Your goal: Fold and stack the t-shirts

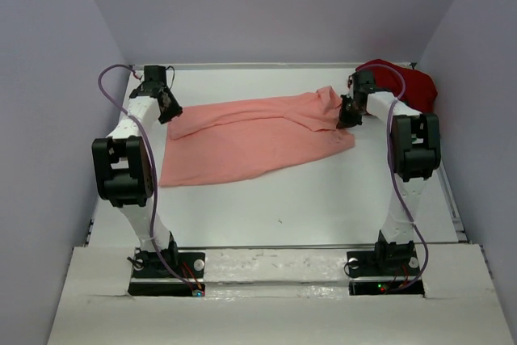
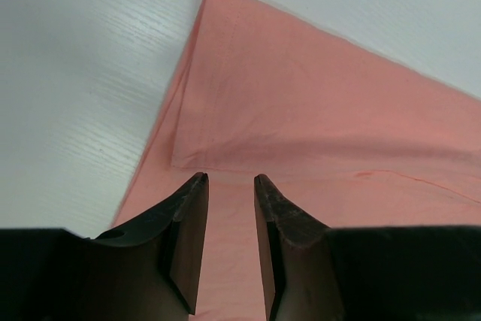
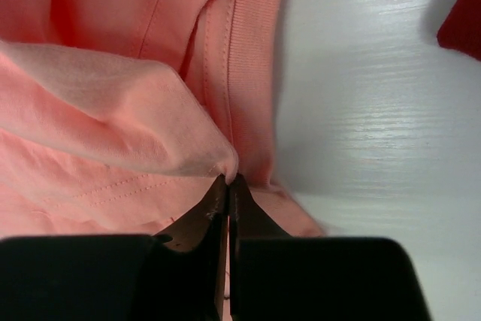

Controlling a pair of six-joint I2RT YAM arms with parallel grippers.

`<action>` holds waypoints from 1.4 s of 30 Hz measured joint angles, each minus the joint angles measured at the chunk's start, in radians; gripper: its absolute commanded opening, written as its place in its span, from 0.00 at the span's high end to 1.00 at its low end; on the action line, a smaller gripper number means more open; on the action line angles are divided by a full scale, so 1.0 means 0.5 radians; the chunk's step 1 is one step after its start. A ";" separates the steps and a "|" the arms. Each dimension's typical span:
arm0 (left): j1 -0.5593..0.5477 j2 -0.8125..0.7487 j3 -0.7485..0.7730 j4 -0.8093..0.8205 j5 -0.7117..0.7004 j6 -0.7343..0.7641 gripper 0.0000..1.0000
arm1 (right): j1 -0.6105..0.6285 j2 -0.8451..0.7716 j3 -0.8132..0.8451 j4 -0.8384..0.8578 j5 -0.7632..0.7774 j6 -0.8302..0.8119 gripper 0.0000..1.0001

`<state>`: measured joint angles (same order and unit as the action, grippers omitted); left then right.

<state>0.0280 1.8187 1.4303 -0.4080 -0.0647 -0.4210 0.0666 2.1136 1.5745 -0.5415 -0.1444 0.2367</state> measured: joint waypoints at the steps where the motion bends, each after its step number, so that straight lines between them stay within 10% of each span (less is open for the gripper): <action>1: 0.000 0.000 -0.008 0.002 -0.011 0.000 0.59 | 0.002 -0.001 -0.001 0.002 0.003 -0.001 1.00; 42: 0.083 0.256 -0.199 0.019 0.075 -0.158 0.48 | 0.025 -0.005 0.000 0.008 0.021 -0.003 1.00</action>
<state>0.0696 1.9469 1.3308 -0.3985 -0.0273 -0.4999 0.0792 2.1113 1.5745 -0.5373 -0.1341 0.2352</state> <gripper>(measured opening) 0.520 0.014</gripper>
